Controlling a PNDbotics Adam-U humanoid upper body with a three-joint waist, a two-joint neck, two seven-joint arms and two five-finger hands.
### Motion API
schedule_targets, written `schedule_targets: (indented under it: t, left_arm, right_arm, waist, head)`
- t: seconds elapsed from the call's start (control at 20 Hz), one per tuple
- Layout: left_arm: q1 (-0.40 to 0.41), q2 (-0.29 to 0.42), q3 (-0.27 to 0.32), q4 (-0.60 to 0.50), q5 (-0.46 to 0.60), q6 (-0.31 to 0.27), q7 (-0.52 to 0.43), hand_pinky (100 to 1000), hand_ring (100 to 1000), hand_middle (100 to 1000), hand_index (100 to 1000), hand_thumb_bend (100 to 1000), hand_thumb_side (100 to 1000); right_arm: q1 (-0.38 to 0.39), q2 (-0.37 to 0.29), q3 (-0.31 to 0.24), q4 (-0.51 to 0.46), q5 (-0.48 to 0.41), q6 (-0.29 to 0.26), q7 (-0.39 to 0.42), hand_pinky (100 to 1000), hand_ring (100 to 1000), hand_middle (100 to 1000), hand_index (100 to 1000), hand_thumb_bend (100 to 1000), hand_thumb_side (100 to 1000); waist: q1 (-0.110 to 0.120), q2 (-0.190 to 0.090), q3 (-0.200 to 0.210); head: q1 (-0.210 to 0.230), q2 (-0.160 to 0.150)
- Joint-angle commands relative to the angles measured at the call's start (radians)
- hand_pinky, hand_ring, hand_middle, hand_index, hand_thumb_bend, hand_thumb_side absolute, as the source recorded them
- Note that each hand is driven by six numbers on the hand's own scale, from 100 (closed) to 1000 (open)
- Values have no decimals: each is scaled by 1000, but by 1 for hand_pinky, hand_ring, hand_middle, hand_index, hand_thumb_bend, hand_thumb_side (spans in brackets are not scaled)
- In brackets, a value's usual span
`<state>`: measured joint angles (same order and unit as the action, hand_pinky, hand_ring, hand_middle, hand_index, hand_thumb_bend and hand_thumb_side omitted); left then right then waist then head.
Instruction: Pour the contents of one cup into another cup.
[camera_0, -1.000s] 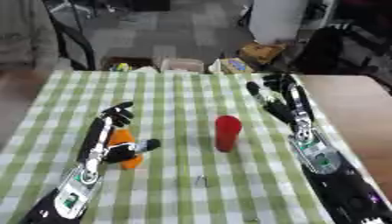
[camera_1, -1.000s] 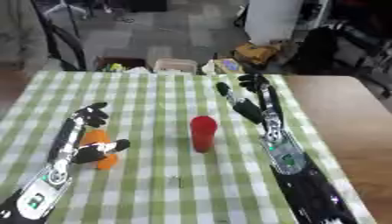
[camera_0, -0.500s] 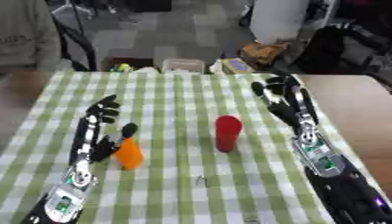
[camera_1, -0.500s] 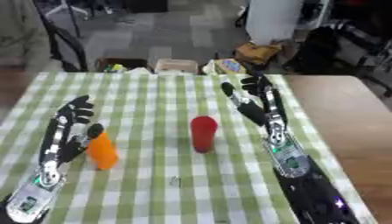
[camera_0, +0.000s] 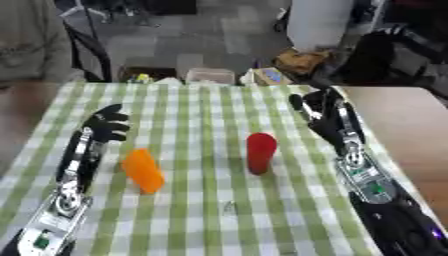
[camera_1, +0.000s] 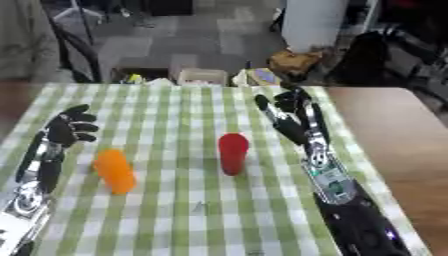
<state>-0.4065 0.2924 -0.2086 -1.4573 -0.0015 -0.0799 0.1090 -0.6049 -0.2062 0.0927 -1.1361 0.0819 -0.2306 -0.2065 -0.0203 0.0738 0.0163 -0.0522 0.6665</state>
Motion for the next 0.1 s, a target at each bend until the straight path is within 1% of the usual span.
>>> schedule_targets:
  t: [0.05,0.1]
  left_arm:
    - [7,28,28,-44,33,26,-41,635,656,661,850,1000,1000]
    - [15,28,34,-49,38,32,-45,634,650,656,847,1000,1000]
  right_arm:
    - [-8,-28,-3,-44,-30,-2,22,718,647,599,835,639,598]
    - [-5,-29,-5,-49,-38,0,26,717,644,596,830,635,598]
  waist:
    - [3,-16,-1]
    - [3,-15,-1]
  head:
    - [0,1]
    - [-2,1]
